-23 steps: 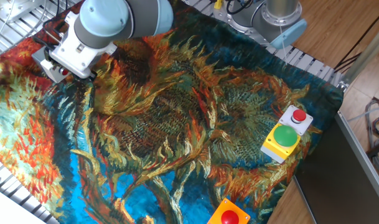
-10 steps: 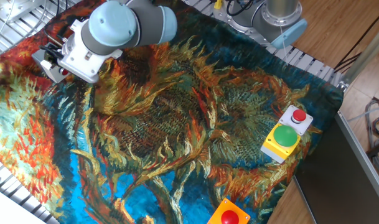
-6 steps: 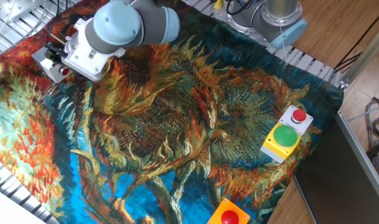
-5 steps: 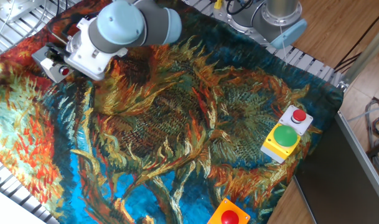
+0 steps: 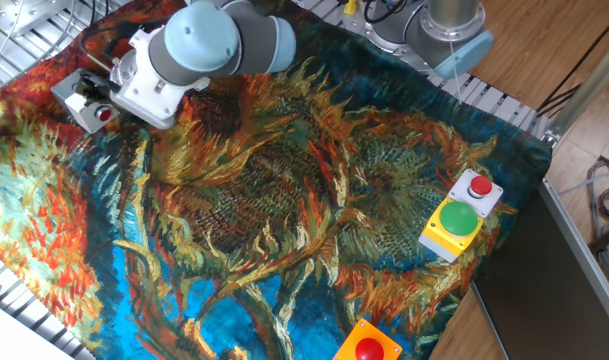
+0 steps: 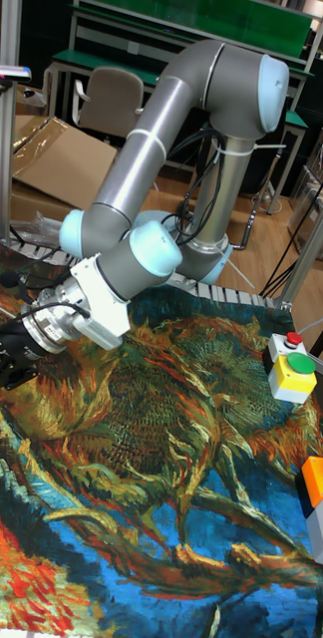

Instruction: Press the button horizontally

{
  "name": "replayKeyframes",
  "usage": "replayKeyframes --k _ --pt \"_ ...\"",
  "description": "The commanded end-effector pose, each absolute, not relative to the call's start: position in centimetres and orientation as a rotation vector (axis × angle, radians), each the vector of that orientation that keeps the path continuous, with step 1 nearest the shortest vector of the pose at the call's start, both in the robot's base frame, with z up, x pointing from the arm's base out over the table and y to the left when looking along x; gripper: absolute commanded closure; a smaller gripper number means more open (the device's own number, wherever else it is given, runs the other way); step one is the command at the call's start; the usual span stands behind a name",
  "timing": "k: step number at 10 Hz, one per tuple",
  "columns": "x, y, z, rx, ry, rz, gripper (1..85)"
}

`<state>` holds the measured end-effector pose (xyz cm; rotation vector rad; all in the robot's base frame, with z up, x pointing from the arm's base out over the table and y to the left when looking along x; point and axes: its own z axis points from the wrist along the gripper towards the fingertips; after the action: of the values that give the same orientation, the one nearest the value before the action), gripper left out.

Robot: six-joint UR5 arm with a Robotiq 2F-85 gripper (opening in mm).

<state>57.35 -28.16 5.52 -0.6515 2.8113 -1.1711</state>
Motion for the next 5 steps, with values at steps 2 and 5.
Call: replayKeyframes --k 2,5 --pt "57.1 -29.0 5.1 -0.694 2.806 -1.213 25.7" --pt "57.2 -28.5 5.2 -0.715 2.807 -1.197 23.7"
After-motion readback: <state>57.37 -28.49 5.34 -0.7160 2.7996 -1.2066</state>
